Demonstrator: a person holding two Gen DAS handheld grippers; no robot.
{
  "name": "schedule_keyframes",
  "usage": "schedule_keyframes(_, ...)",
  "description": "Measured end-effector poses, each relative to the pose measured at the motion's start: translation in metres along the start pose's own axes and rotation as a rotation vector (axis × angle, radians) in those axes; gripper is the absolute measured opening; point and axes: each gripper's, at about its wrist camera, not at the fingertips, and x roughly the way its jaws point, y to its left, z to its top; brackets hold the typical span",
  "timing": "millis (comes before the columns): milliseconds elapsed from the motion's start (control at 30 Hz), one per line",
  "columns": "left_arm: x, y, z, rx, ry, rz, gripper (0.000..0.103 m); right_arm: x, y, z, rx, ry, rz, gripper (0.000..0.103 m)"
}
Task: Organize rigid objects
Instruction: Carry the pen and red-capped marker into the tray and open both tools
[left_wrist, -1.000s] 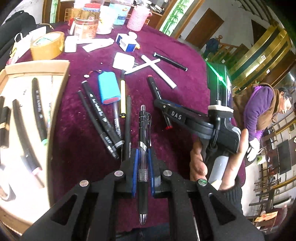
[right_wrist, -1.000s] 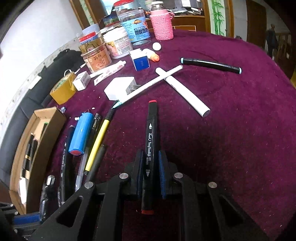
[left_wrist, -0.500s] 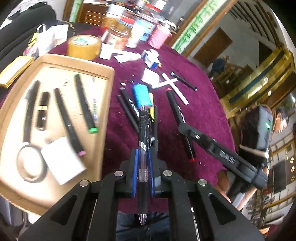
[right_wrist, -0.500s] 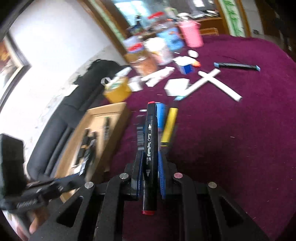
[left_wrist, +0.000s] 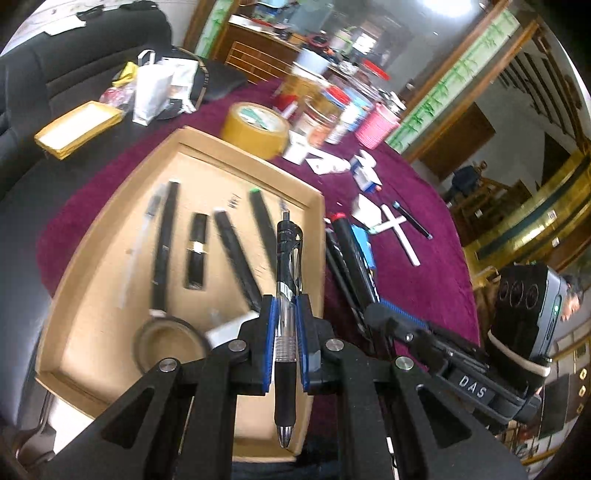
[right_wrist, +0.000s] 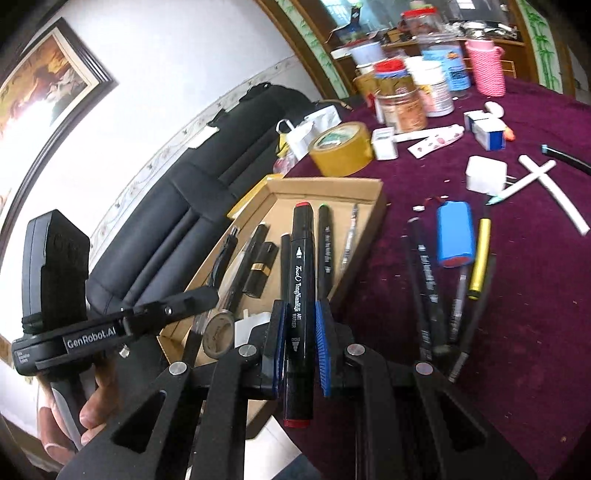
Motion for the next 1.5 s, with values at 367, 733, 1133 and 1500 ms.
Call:
schedule_keyframes(367,0.024,0.041,0.031,-0.027,-0.009,0.135,0.009,0.075,0.012,0.03,-0.048,0.096,-0.024,0.014)
schedule_keyframes(733,0.058,0.064,0.051,-0.066,0.039,0.147,0.009,0.114,0.006,0.043,-0.056,0.125,-0.064,0.014)
schedule_keyframes(1133,0.073,0.068,0.055,-0.067,0.063,0.161,0.009,0.119,0.015,0.039,-0.107,0.123,-0.109,0.014)
schedule_keyframes(1500,0.071,0.069,0.053,-0.096,0.053,0.148,0.018,0.119,0.016,0.038,-0.117,0.109,-0.122,0.015)
